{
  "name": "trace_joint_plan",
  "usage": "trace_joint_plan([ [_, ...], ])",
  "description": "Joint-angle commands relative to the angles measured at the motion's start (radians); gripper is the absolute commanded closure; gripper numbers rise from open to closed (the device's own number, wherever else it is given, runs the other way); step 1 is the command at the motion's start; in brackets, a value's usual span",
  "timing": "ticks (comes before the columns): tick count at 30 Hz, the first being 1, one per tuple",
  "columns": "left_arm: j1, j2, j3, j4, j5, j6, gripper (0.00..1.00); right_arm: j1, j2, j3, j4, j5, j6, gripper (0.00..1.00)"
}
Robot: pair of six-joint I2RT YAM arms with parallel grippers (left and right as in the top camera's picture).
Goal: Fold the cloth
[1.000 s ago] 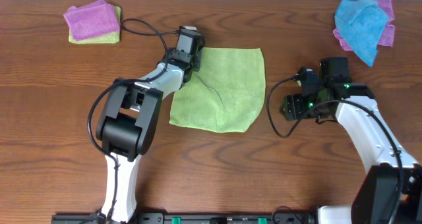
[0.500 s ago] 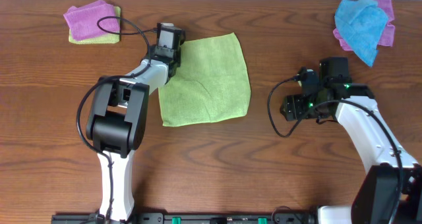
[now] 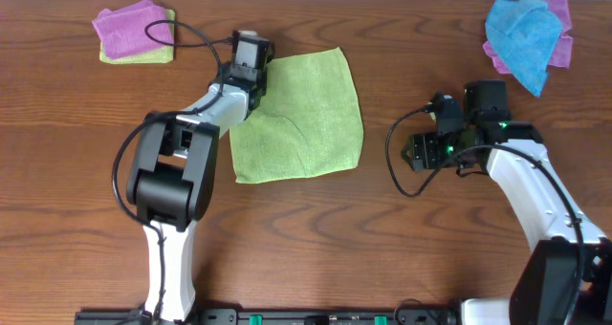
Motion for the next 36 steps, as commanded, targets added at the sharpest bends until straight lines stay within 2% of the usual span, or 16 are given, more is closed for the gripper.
trace_joint_plan([
  [1, -0.014, -0.128, 0.037, -0.058, 0.000, -0.038, 0.75, -0.004, 0.002, -0.003, 0.011, -0.019, -0.007, 0.22],
  [6, -0.016, -0.278, 0.037, -0.337, 0.002, -0.148, 0.63, -0.004, 0.002, -0.003, 0.036, -0.042, -0.040, 0.22],
  [7, -0.016, -0.312, 0.037, -0.423, 0.013, -0.180, 0.64, -0.004, 0.001, -0.003, 0.036, -0.053, -0.054, 0.22],
  [8, -0.016, -0.344, 0.037, -0.512, 0.050, -0.213, 0.72, -0.004, 0.002, -0.003, 0.037, -0.060, -0.053, 0.23],
  [10, -0.015, -0.394, 0.036, -0.660, 0.167, -0.237, 0.78, -0.004, 0.001, -0.003, 0.053, -0.091, -0.053, 0.26],
  [14, -0.015, -0.475, -0.013, -0.836, 0.235, -0.307, 0.89, -0.004, 0.001, 0.015, 0.059, -0.150, -0.054, 0.28],
  [19, -0.026, -0.676, -0.237, -0.813, 0.310, -0.390, 0.89, -0.003, 0.001, 0.023, 0.058, -0.205, -0.061, 0.29],
  [26, -0.064, -1.008, -0.608, -0.740, 0.379, -0.518, 0.75, 0.055, 0.001, 0.023, 0.047, -0.251, -0.061, 0.28],
  [27, -0.064, -1.032, -0.645, -0.726, 0.401, -0.532, 0.74, 0.069, 0.001, 0.023, 0.047, -0.248, -0.064, 0.28],
  [32, -0.064, -1.087, -0.815, -0.583, 0.519, -0.580, 0.57, 0.127, 0.001, 0.023, 0.049, -0.178, -0.068, 0.25],
  [36, -0.059, -1.084, -0.865, -0.461, 0.513, -0.597, 0.49, 0.126, 0.001, 0.023, 0.069, -0.178, -0.068, 0.24],
])
